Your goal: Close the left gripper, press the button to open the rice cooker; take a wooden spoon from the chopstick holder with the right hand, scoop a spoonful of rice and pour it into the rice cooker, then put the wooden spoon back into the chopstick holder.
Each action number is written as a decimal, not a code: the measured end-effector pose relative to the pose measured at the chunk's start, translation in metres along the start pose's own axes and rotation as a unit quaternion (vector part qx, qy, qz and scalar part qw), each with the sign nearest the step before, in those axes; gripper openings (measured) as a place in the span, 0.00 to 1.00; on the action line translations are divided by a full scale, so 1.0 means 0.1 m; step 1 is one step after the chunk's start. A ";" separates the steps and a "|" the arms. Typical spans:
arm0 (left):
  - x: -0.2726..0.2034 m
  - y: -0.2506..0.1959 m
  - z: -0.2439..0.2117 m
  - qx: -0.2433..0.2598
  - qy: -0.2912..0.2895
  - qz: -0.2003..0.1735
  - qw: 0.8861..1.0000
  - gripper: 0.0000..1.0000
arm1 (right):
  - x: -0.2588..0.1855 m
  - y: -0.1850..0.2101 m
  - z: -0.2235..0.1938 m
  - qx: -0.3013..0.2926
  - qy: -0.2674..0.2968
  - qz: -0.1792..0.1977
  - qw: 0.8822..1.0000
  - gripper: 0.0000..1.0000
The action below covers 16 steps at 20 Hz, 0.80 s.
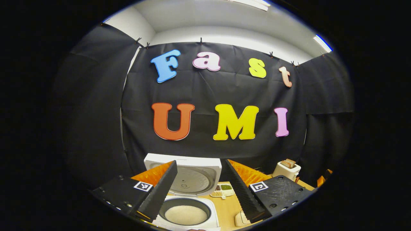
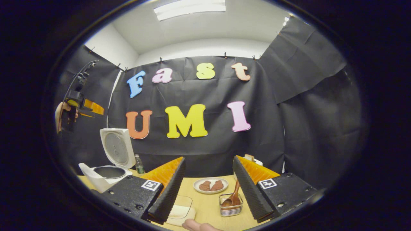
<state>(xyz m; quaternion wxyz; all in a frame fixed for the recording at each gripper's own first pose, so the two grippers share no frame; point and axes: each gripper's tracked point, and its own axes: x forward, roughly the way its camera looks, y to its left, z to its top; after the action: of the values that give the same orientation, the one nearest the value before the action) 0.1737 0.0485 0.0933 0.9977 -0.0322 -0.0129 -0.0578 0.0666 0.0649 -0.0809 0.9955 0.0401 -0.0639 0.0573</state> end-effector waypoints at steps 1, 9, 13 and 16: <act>0.08 0.04 0.06 -0.001 -0.010 0.004 1.000 0.94 | 0.01 0.03 -0.01 -0.005 -0.006 0.010 1.000 0.96; 0.91 0.27 0.06 0.056 -0.031 0.016 0.998 0.94 | 0.09 0.15 -0.11 -0.004 -0.010 0.050 0.999 0.95; 1.26 0.54 -0.09 0.019 -0.019 0.039 0.999 0.95 | 0.11 0.13 -0.17 -0.005 -0.004 0.053 0.999 0.95; 1.42 0.72 -0.15 -0.024 -0.007 0.055 0.998 0.95 | 0.15 0.16 -0.28 -0.003 0.014 0.055 0.998 0.95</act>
<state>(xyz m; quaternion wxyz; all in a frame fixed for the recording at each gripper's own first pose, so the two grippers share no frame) 0.3237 0.1025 0.0785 0.9982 -0.0574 -0.0171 -0.0031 0.0828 0.0847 -0.1054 0.9918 0.0331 -0.0518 0.1123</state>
